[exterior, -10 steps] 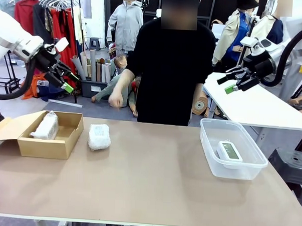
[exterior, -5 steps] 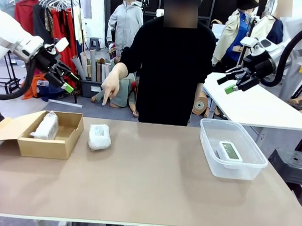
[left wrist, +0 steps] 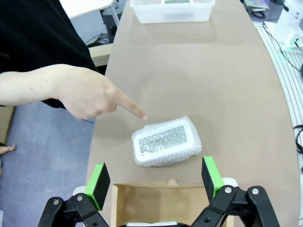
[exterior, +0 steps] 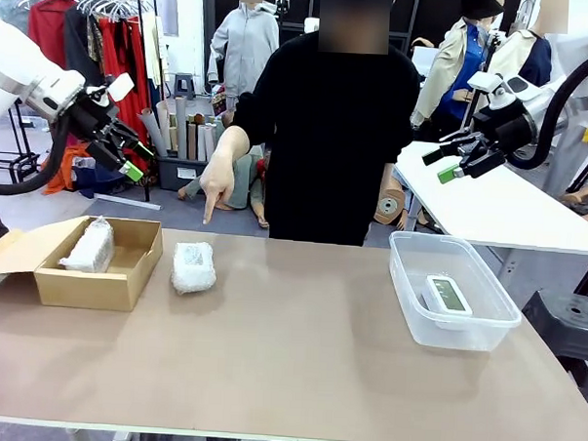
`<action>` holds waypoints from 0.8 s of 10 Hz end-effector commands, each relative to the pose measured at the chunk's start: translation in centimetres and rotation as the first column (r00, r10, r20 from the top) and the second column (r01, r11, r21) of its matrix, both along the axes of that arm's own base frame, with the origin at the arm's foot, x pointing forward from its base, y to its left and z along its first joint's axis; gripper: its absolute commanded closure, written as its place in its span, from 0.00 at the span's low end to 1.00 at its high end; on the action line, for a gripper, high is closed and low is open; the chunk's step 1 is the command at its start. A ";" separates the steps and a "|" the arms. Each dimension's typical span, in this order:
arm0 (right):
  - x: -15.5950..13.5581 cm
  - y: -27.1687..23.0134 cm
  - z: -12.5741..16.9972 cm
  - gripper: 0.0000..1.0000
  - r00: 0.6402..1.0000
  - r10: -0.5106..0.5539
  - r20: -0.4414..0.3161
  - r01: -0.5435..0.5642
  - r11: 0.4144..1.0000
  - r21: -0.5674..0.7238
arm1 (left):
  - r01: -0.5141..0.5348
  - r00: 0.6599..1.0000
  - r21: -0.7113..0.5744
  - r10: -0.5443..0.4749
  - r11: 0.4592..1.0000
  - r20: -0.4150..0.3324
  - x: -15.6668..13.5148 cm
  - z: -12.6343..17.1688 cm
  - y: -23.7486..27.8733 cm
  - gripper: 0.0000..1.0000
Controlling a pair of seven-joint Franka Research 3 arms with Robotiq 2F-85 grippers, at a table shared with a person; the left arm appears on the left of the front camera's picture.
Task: Separate and place wrapped and unwrapped clocks.
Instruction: Pick up the Digital clock indicated by the person.
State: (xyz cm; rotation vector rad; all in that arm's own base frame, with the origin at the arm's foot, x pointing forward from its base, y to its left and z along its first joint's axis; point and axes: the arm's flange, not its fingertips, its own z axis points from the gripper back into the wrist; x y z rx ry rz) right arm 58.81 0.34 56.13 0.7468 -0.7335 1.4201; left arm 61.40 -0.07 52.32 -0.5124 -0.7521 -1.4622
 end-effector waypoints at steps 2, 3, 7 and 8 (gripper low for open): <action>-0.1 0.1 0.2 0.00 1.000 0.000 0.003 0.000 1.000 0.008 | 0.000 1.000 0.000 0.000 1.000 0.001 -0.2 0.0 0.0 0.00; -0.1 0.1 0.2 0.00 1.000 0.000 0.003 0.000 1.000 0.008 | 0.000 1.000 0.000 0.000 1.000 0.001 -0.2 0.0 0.0 0.00; -0.1 0.1 0.2 0.00 1.000 0.000 0.003 0.000 1.000 0.008 | 0.000 1.000 0.000 0.000 1.000 0.001 -0.2 0.0 0.0 0.00; -0.1 0.1 0.2 0.00 1.000 0.000 0.003 0.000 1.000 0.008 | 0.000 1.000 0.000 0.000 1.000 0.001 -0.2 0.0 0.0 0.00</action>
